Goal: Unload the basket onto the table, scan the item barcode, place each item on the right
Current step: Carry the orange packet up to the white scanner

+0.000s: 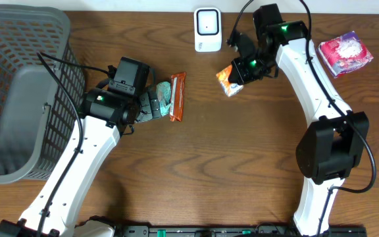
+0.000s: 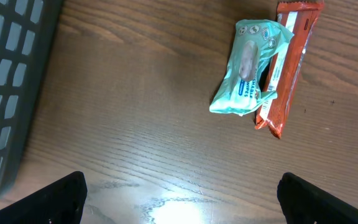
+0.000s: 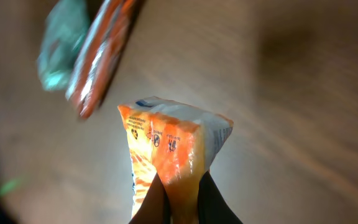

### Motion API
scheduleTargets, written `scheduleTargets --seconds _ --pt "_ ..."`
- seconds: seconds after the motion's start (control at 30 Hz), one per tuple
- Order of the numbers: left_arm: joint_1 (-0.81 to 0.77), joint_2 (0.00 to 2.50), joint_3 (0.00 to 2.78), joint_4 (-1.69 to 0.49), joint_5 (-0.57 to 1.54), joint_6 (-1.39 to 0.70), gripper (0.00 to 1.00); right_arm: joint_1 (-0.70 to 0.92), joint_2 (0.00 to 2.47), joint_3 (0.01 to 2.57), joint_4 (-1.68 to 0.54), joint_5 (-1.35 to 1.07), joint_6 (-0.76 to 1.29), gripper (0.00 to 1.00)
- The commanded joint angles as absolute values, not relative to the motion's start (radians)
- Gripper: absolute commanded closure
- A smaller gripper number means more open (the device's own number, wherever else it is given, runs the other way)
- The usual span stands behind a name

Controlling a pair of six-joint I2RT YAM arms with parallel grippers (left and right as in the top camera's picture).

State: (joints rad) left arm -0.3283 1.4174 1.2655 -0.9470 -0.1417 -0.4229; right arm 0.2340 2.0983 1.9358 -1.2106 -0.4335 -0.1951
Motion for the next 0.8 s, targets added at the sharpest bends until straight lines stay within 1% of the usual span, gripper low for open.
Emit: scheduleTargets --seconds 0.0,0.07,0.13,0.23,0.3,0.33,0.4,0.43,0.47,0.53,0.6,0.63,0.67,0.77 --pt "-0.327 1.418 1.275 -0.953 -0.158 -0.436 0.02 0.212 2.072 1.955 -1.282 -0.682 -0.381 0.99" --pt "-0.327 1.418 1.275 -0.953 -0.158 -0.436 0.02 0.200 2.072 1.954 -1.335 -0.778 -0.449 0.99" --pt "-0.327 1.418 1.275 -0.953 -0.158 -0.436 0.02 0.192 2.072 1.951 -1.360 -0.803 -0.469 0.99" --pt "-0.327 1.418 1.275 -0.953 -0.158 -0.436 0.02 0.185 2.072 1.951 -1.353 -0.754 -0.462 0.99" --pt "-0.327 1.418 1.275 -0.953 -0.158 -0.436 0.02 0.185 2.072 1.951 -1.326 -0.698 -0.422 0.99" --pt "-0.327 1.418 1.275 -0.953 -0.158 -0.436 0.02 0.190 2.072 1.953 -1.306 -0.651 -0.391 0.99" --pt "-0.327 1.418 1.275 -0.953 -0.158 -0.436 0.02 0.207 2.072 1.966 -1.250 -0.464 -0.289 0.99" --pt "-0.327 1.418 1.275 -0.953 -0.158 -0.436 0.02 0.240 2.072 1.986 -1.178 -0.170 -0.142 0.99" --pt "-0.327 1.418 1.275 -0.953 -0.158 -0.436 0.02 0.268 2.072 1.997 -1.124 0.006 -0.095 0.99" --pt "-0.327 1.418 1.275 -0.953 -0.158 -0.436 0.02 0.314 2.072 2.000 -1.019 0.205 -0.087 0.99" --pt "-0.327 1.418 1.275 -0.953 -0.158 -0.436 0.02 0.359 2.075 2.000 -0.891 0.343 -0.126 0.99" --pt "-0.327 1.418 1.275 -0.953 -0.158 -0.436 0.02 0.379 2.080 2.000 -0.821 0.374 -0.169 0.99" --pt "-0.327 1.418 1.275 -0.953 -0.158 -0.436 0.02 0.402 2.084 2.000 -0.734 0.385 -0.237 0.99" --pt "-0.327 1.418 1.275 -0.953 -0.158 -0.436 0.02 0.441 2.120 1.999 -0.531 0.385 -0.331 0.99"
